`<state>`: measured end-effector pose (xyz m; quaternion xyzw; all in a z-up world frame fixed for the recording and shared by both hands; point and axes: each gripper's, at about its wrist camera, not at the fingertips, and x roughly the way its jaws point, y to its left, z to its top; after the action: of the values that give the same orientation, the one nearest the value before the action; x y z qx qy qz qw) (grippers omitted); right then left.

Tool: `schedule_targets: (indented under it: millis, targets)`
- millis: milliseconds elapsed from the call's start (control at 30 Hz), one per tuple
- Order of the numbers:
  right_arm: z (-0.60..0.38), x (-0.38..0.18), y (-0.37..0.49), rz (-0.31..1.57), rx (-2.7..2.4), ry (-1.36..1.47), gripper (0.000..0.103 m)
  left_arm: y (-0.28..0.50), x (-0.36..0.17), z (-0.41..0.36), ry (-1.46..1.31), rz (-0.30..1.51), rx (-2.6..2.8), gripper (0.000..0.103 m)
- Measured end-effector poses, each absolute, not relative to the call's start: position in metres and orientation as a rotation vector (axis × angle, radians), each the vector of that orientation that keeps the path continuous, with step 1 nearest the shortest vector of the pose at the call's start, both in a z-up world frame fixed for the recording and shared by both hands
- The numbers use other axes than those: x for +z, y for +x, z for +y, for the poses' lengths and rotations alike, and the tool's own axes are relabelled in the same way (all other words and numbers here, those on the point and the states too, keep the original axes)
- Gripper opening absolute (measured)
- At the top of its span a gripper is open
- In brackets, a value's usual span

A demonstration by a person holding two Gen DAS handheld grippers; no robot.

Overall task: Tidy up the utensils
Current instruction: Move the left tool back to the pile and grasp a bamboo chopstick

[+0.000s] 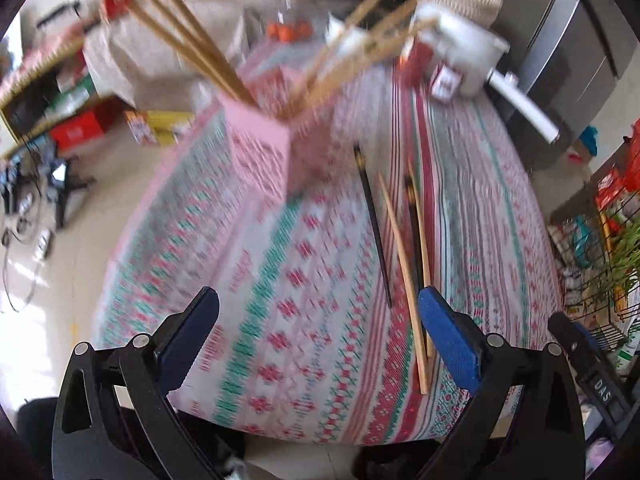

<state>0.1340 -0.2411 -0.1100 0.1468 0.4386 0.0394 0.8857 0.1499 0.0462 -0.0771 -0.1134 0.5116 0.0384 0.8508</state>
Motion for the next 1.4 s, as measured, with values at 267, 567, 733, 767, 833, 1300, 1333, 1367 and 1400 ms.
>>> schedule_targets:
  millis: [267,567,733,767,833,1300,1333,1367,1400]
  targets:
    - [-0.265,-0.127,0.133,0.998,0.207,0.579,0.096,0.180,-0.106,0.000,-0.251,1.138,-0.010,0.065]
    - [-0.276,-0.127,0.127,0.997,0.315,0.704,0.096,0.244,-0.117,-0.031,-0.225,1.137,0.019,0.021]
    - [-0.286,-0.132,0.125,1.009,0.372,0.796,0.096,0.271,-0.128,-0.030,-0.225,1.159,0.059,0.019]
    - [-0.288,-0.133,0.125,1.012,0.380,0.810,0.096,0.273,-0.130,-0.030,-0.219,1.160,0.069,0.019]
    - [-0.290,-0.134,0.125,1.016,0.409,0.843,0.096,0.279,-0.136,-0.029,-0.193,1.161,0.100,0.019]
    - [-0.305,-0.137,0.127,1.004,0.398,0.894,0.096,0.305,-0.157,-0.029,-0.089,1.173,0.138,0.004]
    - [-0.306,-0.138,0.127,1.004,0.374,0.890,0.096,0.304,-0.157,-0.030,-0.074,1.167,0.130,0.004]
    - [-0.307,-0.139,0.128,1.006,0.353,0.885,0.096,0.300,-0.157,-0.032,-0.059,1.153,0.117,0.004]
    - [-0.306,-0.140,0.130,1.017,0.319,0.870,0.096,0.294,-0.156,-0.031,-0.064,1.140,0.102,0.004]
